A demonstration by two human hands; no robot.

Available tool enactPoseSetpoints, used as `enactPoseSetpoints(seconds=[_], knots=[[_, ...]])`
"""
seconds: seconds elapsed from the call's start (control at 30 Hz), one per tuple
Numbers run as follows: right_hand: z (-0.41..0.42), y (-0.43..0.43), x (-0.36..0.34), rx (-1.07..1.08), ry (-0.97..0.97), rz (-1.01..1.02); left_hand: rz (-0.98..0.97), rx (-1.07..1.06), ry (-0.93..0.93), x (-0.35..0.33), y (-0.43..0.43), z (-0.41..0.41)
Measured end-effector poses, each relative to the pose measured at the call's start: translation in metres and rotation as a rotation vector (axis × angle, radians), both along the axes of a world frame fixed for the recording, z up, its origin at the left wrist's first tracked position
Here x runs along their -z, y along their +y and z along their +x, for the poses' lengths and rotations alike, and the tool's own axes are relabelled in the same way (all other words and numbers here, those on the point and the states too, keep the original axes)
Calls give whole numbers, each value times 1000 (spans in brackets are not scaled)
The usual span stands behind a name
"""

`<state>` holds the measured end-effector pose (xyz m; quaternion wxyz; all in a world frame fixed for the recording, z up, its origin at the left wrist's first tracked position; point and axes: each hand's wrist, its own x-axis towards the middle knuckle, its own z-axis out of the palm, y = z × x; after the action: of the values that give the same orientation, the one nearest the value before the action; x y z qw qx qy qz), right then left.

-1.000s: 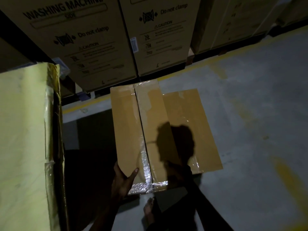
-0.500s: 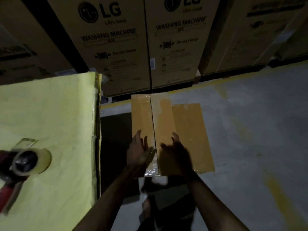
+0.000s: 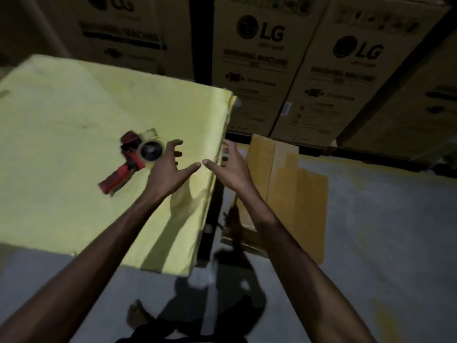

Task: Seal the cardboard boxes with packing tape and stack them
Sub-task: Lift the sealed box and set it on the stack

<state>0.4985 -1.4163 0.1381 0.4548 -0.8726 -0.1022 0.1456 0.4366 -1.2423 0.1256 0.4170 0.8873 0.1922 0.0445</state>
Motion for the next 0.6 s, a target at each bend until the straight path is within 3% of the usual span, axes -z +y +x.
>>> enactPoseSetpoints(seconds=[0.37,0.6], knots=[[-129,344,28,-422,61,-144,-100,-304,107,37,321,-193],[-184,521,28,-628,63,-209,-200,-482,144,49,467,-271]])
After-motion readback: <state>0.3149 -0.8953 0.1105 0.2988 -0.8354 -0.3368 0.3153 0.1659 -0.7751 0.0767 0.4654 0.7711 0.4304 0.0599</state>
